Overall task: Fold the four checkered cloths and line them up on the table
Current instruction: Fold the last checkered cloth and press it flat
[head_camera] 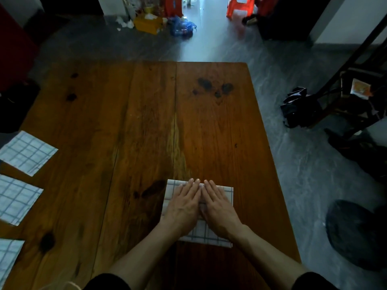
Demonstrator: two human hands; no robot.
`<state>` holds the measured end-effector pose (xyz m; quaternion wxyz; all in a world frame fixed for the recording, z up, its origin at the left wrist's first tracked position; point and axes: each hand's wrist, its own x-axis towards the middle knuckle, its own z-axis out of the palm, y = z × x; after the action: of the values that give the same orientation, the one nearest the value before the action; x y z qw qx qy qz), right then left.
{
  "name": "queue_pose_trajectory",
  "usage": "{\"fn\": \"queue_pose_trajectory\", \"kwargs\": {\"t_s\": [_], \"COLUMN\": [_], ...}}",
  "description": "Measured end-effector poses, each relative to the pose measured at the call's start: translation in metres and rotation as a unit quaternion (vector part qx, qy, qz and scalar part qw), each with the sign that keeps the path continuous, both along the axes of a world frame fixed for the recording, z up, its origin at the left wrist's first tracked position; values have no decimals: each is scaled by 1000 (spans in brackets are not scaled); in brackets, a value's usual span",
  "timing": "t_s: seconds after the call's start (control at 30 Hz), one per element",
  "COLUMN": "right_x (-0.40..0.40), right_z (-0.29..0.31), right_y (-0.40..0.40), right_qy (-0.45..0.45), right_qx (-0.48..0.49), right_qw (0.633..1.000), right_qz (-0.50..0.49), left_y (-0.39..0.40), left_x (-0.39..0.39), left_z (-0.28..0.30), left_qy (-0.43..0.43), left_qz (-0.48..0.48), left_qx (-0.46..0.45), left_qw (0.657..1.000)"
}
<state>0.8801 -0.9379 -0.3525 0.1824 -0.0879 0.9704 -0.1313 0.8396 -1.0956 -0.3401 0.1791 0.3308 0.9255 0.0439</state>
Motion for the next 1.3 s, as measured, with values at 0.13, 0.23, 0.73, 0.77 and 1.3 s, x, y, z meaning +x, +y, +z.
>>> {"fn": "queue_pose_trajectory", "kwargs": {"t_s": [0.13, 0.23, 0.73, 0.77, 1.3], "right_x": [8, 13, 10, 13, -4], "right_z": [-16, -17, -12, -14, 8], "right_y": [9, 24, 5, 11, 30], "right_qy": [1, -22, -12, -14, 46], "right_qx": [30, 37, 18, 28, -38], "right_qw": [1000, 999, 1000, 999, 989], "right_qz": [3, -20, -18, -24, -136], "left_y": [-12, -28, -15, -20, -21], "left_x": [-3, -4, -8, -10, -63], "left_z": [-14, -18, -15, -15, 4], "left_qy": [-9, -4, 14, 16, 30], "left_qz": [-3, 47, 0, 17, 130], "left_qx": [-7, -28, 57, 53, -32], "left_qw": [1000, 998, 998, 998, 991]}}
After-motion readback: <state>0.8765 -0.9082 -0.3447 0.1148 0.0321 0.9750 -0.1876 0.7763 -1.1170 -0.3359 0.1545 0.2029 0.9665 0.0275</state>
